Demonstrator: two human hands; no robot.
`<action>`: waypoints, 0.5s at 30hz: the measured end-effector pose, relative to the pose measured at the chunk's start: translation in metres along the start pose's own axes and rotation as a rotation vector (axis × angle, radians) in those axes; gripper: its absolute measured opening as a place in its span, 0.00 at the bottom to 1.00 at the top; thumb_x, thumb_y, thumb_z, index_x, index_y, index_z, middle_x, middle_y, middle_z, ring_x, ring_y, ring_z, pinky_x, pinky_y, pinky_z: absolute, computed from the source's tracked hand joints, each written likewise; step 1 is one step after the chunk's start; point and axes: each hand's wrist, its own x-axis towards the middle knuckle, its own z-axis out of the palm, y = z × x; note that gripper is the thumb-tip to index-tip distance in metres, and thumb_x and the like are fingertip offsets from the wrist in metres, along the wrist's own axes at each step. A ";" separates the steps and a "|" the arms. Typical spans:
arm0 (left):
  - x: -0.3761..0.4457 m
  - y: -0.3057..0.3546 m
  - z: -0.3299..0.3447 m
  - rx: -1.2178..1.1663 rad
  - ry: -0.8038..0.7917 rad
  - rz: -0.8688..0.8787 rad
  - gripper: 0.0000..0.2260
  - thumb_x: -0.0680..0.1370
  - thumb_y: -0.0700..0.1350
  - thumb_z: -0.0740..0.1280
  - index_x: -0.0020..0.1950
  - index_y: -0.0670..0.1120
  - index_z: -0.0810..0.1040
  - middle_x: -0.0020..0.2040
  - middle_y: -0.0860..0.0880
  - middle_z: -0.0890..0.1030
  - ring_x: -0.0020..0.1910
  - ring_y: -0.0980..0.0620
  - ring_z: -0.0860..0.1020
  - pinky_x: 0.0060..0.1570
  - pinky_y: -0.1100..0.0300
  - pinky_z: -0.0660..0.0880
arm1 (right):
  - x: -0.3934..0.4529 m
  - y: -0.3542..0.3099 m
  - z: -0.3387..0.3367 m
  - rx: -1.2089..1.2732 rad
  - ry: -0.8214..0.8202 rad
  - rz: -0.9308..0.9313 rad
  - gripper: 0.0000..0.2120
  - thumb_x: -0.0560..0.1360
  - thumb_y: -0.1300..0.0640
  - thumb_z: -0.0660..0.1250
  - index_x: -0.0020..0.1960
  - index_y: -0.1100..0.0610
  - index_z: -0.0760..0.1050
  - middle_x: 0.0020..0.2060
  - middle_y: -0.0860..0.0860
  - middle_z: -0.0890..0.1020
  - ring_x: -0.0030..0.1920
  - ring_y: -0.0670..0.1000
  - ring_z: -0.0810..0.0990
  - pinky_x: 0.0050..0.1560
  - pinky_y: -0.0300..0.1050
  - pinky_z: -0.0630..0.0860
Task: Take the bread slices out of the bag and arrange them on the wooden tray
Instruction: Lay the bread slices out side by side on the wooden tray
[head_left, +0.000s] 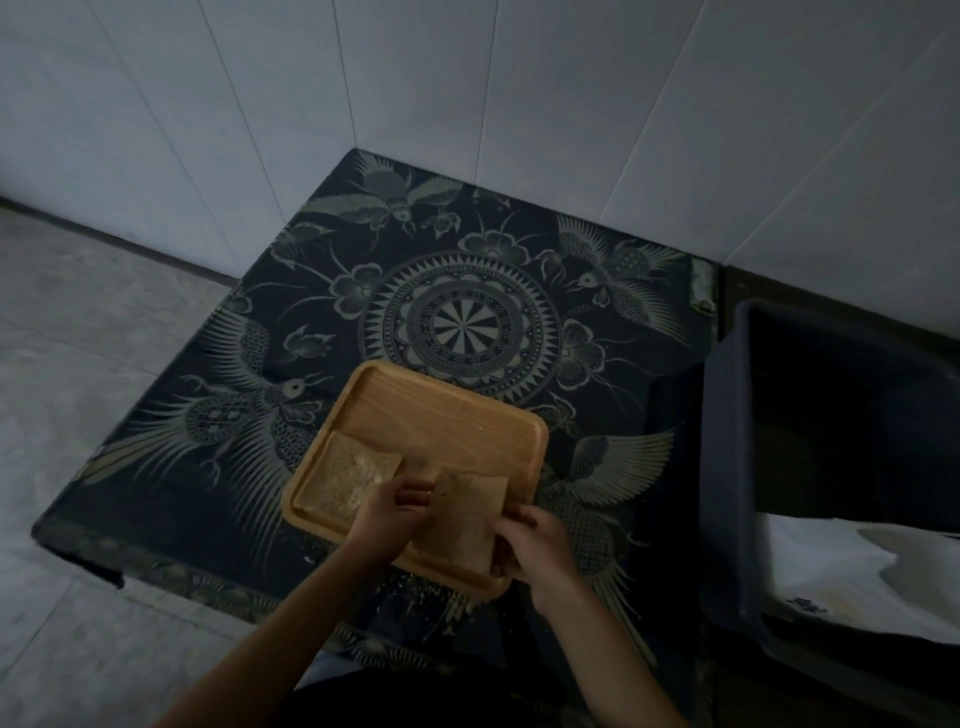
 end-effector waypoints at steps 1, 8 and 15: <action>0.001 0.002 -0.004 -0.017 0.000 0.007 0.13 0.75 0.34 0.72 0.58 0.43 0.82 0.44 0.49 0.82 0.39 0.55 0.81 0.34 0.66 0.76 | -0.001 -0.004 0.004 -0.006 -0.011 0.002 0.06 0.76 0.54 0.75 0.52 0.53 0.85 0.48 0.52 0.89 0.48 0.54 0.88 0.42 0.49 0.84; 0.022 0.027 -0.062 -0.130 0.014 0.031 0.11 0.74 0.38 0.73 0.55 0.49 0.82 0.50 0.46 0.84 0.48 0.49 0.84 0.39 0.60 0.80 | 0.007 -0.050 0.044 0.022 -0.056 -0.042 0.07 0.78 0.57 0.74 0.55 0.52 0.80 0.51 0.52 0.86 0.49 0.52 0.86 0.46 0.48 0.84; 0.071 0.055 -0.115 -0.104 0.063 0.039 0.13 0.74 0.36 0.74 0.57 0.43 0.82 0.49 0.43 0.84 0.47 0.49 0.83 0.43 0.58 0.80 | 0.038 -0.088 0.098 0.021 -0.033 -0.097 0.09 0.78 0.60 0.73 0.58 0.58 0.81 0.48 0.56 0.89 0.45 0.52 0.89 0.38 0.43 0.85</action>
